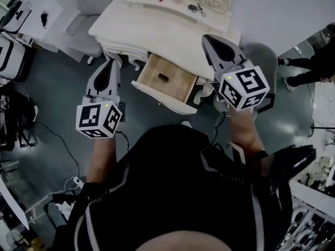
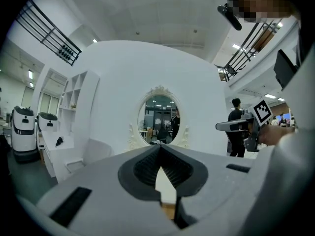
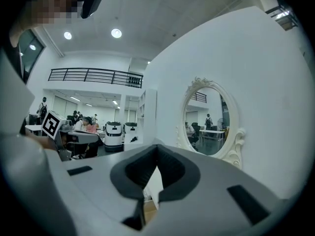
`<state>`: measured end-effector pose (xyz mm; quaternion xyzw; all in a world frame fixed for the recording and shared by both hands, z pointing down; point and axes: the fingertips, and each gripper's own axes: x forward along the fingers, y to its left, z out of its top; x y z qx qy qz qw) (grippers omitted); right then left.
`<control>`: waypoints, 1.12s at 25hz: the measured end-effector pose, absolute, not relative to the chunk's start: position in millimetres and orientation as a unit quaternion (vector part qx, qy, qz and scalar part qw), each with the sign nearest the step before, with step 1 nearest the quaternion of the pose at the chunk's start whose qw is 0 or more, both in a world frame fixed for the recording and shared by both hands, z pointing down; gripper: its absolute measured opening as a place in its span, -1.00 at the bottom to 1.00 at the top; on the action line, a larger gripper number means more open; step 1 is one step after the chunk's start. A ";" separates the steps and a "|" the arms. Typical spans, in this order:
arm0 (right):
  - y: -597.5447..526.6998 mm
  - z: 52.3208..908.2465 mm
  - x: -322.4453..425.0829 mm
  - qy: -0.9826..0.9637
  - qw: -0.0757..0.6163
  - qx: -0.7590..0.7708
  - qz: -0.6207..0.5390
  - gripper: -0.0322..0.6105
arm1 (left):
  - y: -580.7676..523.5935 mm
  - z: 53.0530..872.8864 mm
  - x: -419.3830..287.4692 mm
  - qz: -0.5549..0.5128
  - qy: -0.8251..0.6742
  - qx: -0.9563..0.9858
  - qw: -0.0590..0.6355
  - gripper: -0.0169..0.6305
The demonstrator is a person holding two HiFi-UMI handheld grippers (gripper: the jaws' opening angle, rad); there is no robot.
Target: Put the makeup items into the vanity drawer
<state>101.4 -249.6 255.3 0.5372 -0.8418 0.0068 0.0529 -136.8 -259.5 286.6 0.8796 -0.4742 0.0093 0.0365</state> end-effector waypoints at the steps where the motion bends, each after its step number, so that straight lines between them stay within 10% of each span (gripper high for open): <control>1: -251.8 253.9 101.1 -0.843 0.051 0.536 0.006 -0.89 | -259.8 282.9 -137.0 0.009 -0.477 0.878 0.030 -0.94; 28: -267.4 248.1 87.2 -0.864 0.056 0.500 -0.005 -0.89 | -245.1 281.5 -141.9 0.001 -0.517 0.855 0.031 -0.94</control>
